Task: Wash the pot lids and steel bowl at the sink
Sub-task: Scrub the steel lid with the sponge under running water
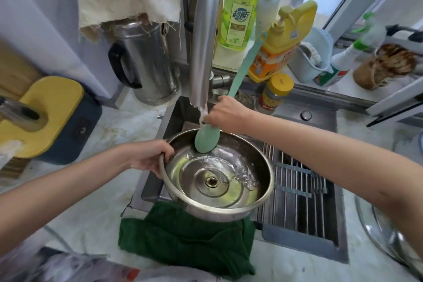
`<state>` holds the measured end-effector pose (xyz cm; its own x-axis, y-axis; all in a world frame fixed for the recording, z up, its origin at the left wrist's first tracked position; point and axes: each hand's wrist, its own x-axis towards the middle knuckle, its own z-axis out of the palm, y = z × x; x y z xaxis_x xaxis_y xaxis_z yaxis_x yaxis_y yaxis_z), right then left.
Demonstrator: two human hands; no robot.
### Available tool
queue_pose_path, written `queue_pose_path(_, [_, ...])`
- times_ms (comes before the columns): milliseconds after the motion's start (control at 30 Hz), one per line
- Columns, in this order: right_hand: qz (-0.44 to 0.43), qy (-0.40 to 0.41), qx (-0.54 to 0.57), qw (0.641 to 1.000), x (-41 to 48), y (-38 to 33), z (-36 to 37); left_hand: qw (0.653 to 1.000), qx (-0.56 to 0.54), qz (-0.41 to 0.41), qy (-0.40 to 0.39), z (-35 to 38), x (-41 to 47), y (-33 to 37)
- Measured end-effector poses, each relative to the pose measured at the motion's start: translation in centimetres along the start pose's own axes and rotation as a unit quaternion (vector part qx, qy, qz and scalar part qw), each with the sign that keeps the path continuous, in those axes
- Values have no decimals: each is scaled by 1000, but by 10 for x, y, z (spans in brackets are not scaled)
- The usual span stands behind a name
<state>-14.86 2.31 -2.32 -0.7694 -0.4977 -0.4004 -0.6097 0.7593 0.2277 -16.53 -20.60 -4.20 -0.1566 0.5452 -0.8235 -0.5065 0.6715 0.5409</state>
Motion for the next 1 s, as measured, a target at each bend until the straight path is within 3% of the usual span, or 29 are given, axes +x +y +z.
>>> queue_pose_path(67, [-21, 38, -23, 999, 3, -3, 3, 1000, -1, -7, -3, 0, 0, -1])
queue_pose_path(200, [-129, 258, 57, 956, 13, -22, -3, 1000, -5, -13, 14, 10, 8, -1])
queue_pose_path(300, [-150, 271, 30, 950, 13, -32, -14, 999, -7, -19, 34, 13, 12, -1])
queue_pose_path(400, [-69, 222, 14, 972, 8, -24, -4, 999, 25, -15, 41, 7, 3, 1])
queue_pose_path(500, [-5, 179, 88, 980, -3, -16, 11, 998, 41, -10, 40, 3, -8, 2])
queue_pose_path(633, [161, -2, 48, 986, -24, -19, 20, 995, 41, 4, 94, 3, -8, -1])
queue_pose_path(800, [275, -129, 147, 941, -40, -34, 43, 978, -44, 8, 203, 1, 8, -9])
queue_pose_path(933, [223, -232, 288, 902, -49, -56, 53, 971, -67, -1, 229, 9, 16, -13])
queue_pose_path(1000, [207, -253, 419, 847, -47, -66, 54, 968, -91, -2, 236, 13, 22, -15])
